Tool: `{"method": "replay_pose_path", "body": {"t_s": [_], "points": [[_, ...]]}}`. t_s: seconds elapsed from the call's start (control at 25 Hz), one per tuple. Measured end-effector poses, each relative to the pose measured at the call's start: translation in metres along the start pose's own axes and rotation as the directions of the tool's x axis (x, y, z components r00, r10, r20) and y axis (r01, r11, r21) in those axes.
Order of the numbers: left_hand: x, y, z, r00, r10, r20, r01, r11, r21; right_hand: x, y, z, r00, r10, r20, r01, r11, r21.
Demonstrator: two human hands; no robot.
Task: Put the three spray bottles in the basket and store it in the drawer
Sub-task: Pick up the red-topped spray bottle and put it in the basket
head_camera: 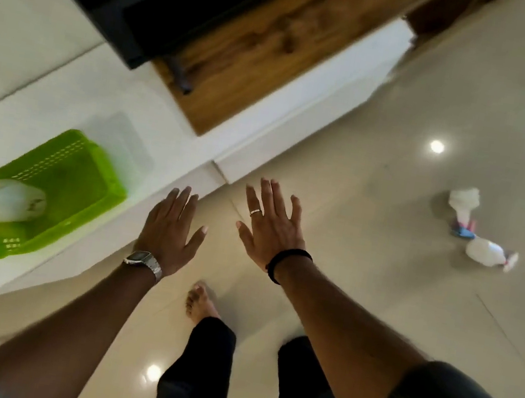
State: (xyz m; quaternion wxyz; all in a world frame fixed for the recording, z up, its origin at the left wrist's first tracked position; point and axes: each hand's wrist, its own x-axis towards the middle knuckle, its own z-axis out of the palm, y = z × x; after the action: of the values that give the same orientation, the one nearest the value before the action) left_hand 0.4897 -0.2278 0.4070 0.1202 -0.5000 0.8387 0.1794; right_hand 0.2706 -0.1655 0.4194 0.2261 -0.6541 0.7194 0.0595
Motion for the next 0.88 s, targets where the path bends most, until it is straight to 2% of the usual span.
{"method": "replay_pose_path", "body": {"t_s": [0.16,0.32,0.48,0.6,0.88], "points": [[0.057,0.134,-0.007,0.973,0.225,0.052,-0.230,0.965,0.123,-0.062,0.129,-0.003,0.976,0.213,-0.041,-0.211,0.976,0.056],[0.095,0.276,0.004,0.924,0.375,0.078,-0.383,0.910,0.159,-0.126,0.246,0.001,0.906,0.418,-0.063,-0.410,0.906,0.106],[0.101,0.429,0.030,0.868,0.479,0.132,-0.495,0.856,0.147,-0.205,0.352,0.019,0.778,0.628,-0.032,-0.611,0.767,0.195],[0.096,0.515,0.052,0.805,0.556,0.207,-0.589,0.790,0.171,-0.257,0.408,0.035,0.665,0.746,0.029,-0.729,0.641,0.239],[0.107,0.657,0.091,0.661,0.662,0.353,-0.745,0.636,0.202,-0.337,0.490,0.069,0.439,0.883,0.166,-0.865,0.364,0.346]]}}
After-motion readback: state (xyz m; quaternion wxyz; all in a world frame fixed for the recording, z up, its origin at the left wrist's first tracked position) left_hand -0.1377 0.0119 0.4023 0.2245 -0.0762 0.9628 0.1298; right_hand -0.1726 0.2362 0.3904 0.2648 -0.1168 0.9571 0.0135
